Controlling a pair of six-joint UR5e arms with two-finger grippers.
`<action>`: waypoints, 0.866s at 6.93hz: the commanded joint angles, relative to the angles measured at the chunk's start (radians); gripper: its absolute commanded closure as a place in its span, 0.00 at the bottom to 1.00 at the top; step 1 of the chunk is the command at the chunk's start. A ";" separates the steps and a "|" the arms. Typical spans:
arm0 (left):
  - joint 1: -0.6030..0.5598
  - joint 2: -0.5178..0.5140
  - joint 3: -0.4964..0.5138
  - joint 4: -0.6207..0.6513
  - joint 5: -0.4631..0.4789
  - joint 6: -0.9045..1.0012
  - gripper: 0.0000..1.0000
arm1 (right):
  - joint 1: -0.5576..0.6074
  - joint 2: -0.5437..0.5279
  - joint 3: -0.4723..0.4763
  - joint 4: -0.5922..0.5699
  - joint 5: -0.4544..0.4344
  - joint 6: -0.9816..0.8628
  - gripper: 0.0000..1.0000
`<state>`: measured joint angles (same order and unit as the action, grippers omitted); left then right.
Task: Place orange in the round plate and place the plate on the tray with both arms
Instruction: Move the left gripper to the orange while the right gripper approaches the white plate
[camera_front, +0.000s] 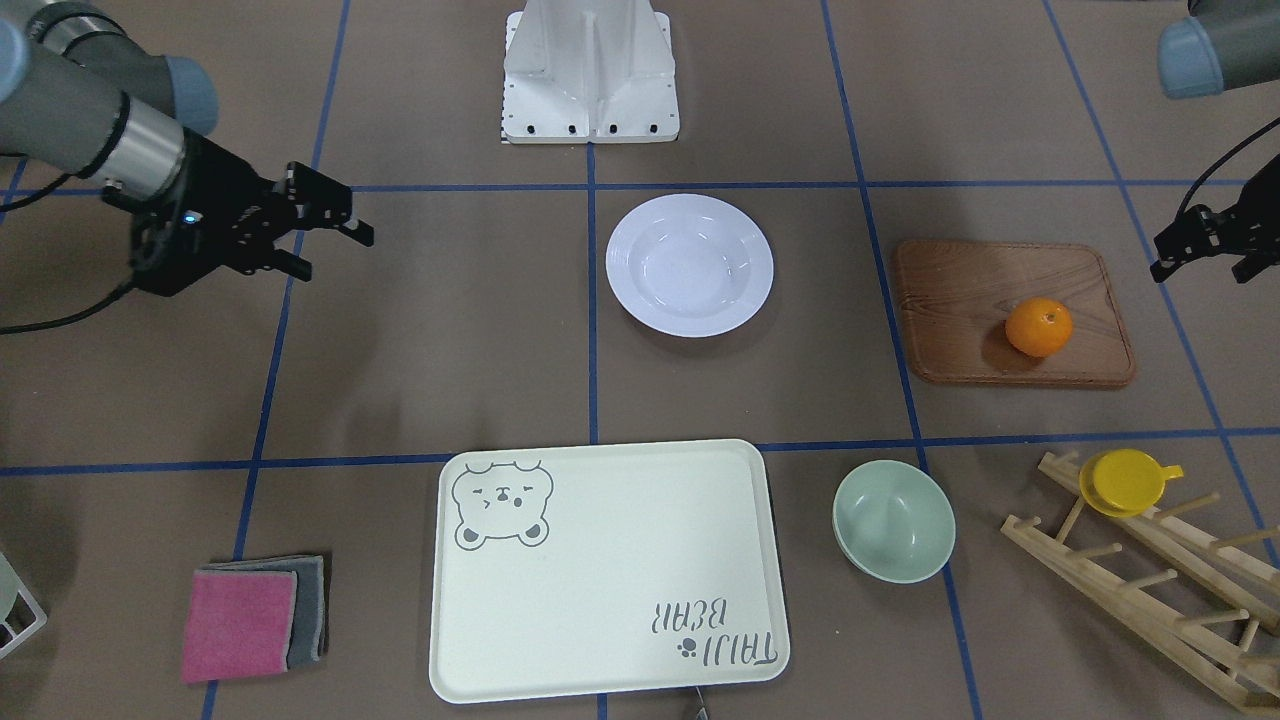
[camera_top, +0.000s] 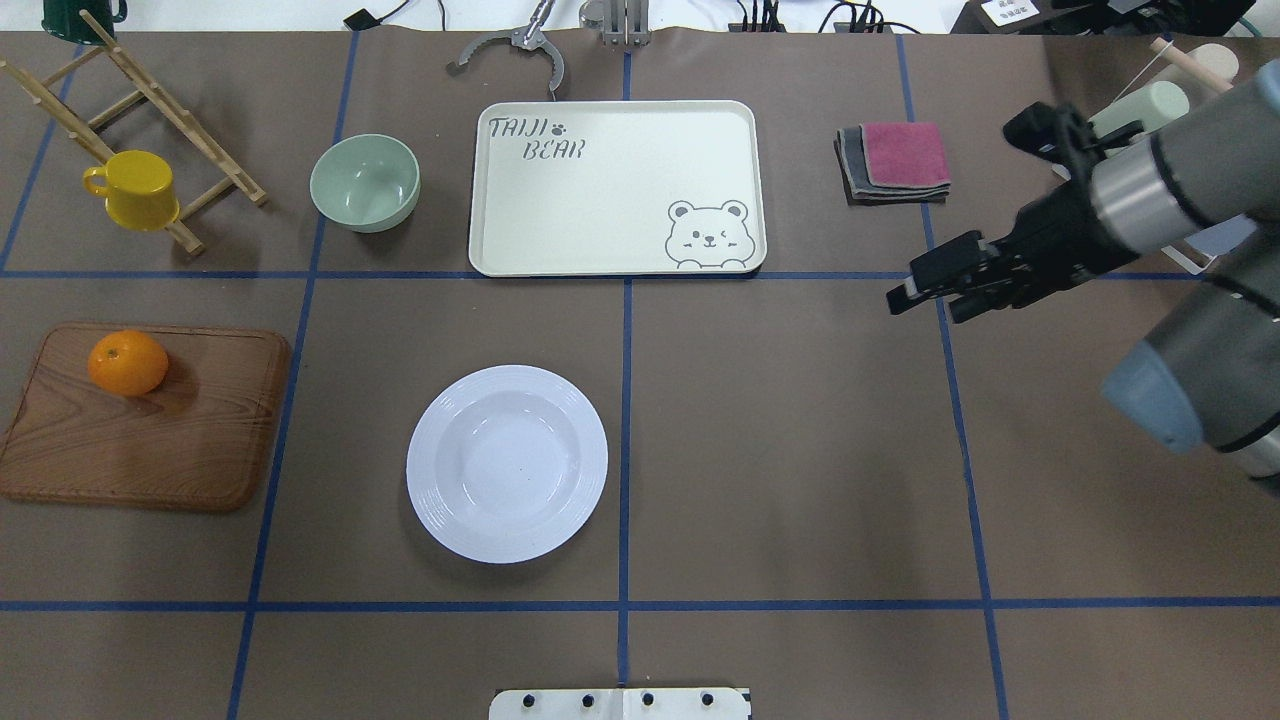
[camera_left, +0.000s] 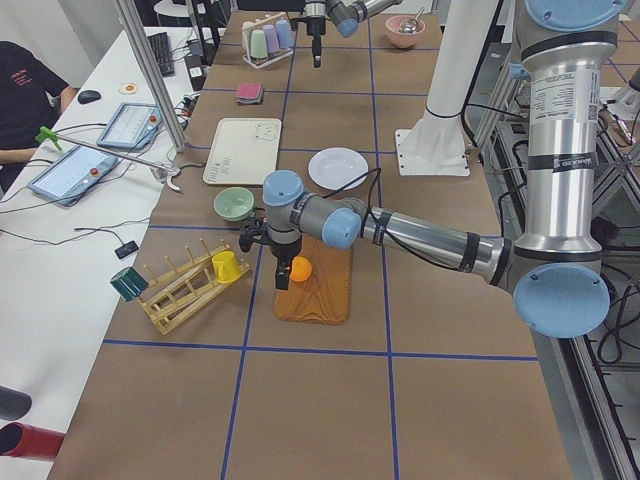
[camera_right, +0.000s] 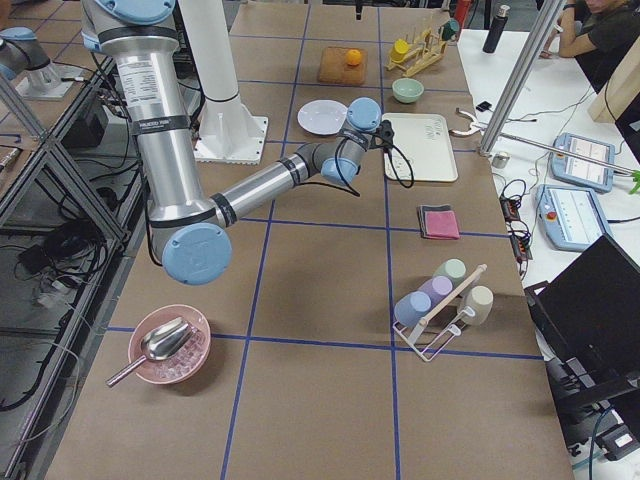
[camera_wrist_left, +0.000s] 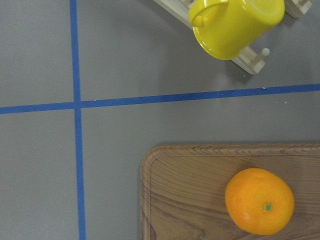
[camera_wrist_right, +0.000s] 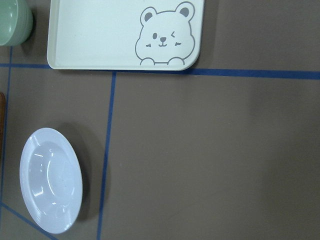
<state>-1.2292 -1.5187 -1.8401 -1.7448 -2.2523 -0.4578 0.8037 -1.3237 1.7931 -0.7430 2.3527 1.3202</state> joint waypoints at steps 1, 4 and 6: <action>0.077 -0.014 0.047 -0.115 0.005 -0.149 0.01 | -0.193 0.049 -0.040 0.235 -0.167 0.261 0.01; 0.190 -0.064 0.114 -0.220 0.016 -0.326 0.01 | -0.310 0.049 -0.037 0.326 -0.314 0.337 0.09; 0.192 -0.066 0.160 -0.260 0.017 -0.326 0.01 | -0.321 0.050 -0.037 0.327 -0.323 0.337 0.09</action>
<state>-1.0424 -1.5819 -1.7102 -1.9759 -2.2358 -0.7766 0.4926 -1.2738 1.7573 -0.4206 2.0377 1.6554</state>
